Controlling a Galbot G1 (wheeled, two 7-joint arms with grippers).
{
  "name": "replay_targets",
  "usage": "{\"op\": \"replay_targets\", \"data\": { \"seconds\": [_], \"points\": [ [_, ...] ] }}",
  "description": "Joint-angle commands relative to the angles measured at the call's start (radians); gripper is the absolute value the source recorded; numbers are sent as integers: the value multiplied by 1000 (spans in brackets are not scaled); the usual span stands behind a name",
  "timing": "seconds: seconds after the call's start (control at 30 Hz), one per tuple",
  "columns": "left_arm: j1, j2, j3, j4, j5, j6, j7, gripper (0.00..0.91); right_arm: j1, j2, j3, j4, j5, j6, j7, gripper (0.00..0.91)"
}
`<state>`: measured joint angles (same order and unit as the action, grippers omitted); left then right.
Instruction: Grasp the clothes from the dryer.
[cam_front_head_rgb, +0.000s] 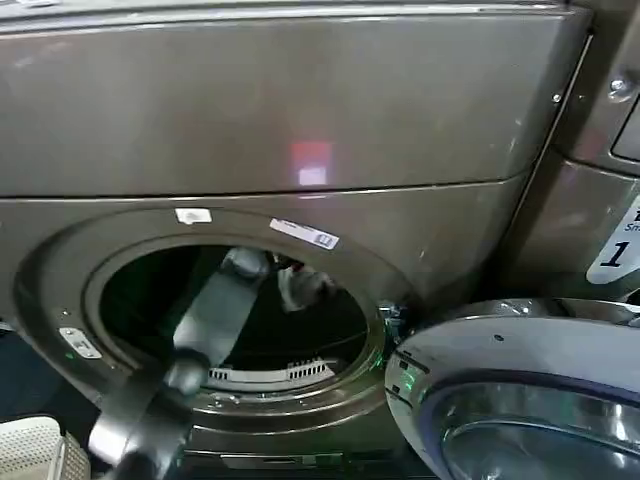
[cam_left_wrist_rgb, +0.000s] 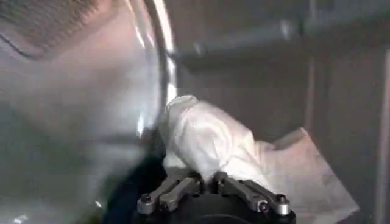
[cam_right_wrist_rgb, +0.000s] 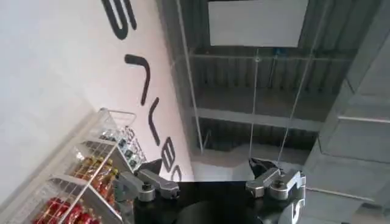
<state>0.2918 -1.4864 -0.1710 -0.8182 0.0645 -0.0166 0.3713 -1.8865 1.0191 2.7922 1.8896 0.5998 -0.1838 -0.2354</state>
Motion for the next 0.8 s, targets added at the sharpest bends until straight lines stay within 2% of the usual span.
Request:
{"op": "replay_targets", "data": {
  "seconds": [0.03,0.33,0.47,0.8],
  "points": [
    [241,-46,-139,-326,-62,-100,-473,0,4,4,-9,9,5,9,9,907],
    [412,-69,-150,-488,-10,-186,-606,0,1,0,11,10,31,8,13,907],
    [438,-81,-152,-506,5,-184,-613,0,-9,-3,13,2,62,27,32,907],
    [459,-101,-152,-538,1,-159,-626,0,-16,-8,23,-10,65,35,30,907]
  ]
}}
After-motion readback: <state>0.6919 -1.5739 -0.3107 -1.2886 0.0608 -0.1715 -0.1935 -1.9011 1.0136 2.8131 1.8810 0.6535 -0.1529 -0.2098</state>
